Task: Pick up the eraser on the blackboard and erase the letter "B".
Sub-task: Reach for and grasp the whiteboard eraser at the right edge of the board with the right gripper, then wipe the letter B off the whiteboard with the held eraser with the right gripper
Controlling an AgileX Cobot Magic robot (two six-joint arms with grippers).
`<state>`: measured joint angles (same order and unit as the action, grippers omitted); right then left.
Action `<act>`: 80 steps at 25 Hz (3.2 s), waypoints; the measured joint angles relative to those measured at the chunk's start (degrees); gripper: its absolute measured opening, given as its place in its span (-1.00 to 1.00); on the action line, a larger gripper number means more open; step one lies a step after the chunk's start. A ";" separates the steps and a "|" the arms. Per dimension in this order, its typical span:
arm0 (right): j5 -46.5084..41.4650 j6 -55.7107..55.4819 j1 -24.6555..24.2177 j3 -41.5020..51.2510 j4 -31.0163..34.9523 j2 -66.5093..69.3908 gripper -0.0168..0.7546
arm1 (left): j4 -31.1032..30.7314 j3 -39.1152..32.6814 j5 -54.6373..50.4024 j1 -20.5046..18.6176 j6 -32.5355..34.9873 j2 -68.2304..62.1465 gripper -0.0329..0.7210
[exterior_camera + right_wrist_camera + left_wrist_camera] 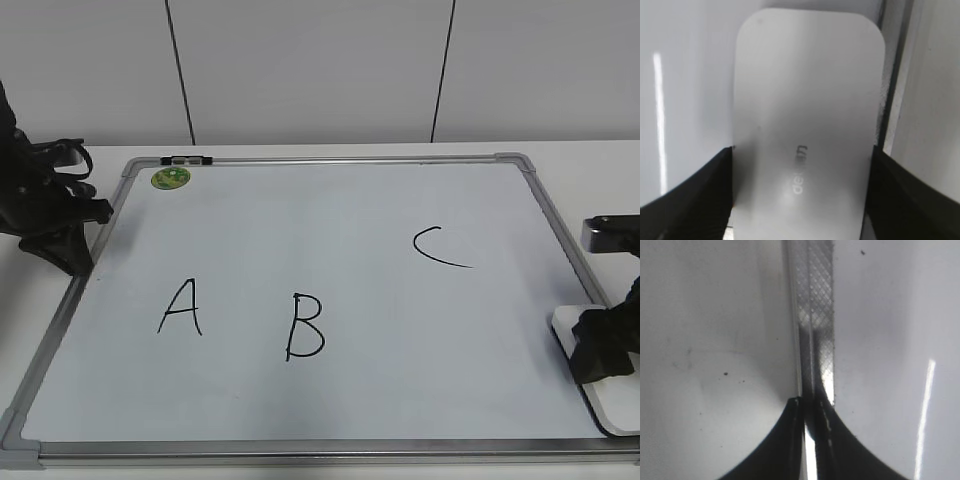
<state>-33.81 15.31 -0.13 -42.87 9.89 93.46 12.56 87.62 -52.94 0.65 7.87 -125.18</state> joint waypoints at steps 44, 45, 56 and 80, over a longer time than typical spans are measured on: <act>-20.64 -1.82 30.84 -45.11 -0.92 23.22 0.45 | 1.56 0.09 -0.40 -0.27 0.00 -0.12 -0.82; -20.97 -1.91 30.93 -46.38 -1.15 24.68 0.45 | 1.55 0.09 -0.40 -0.27 0.00 -0.12 -0.82; -23.32 -2.02 31.68 -51.99 -5.54 31.38 0.45 | 1.78 0.09 -0.44 -0.27 0.20 -0.12 -0.81; -25.68 -1.18 43.47 -52.51 -5.70 31.90 0.45 | 1.87 0.09 -0.53 -0.36 0.20 -0.12 -0.79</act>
<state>-59.49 14.12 43.33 -95.38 4.19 125.36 14.43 87.72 -53.47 0.29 8.07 -125.30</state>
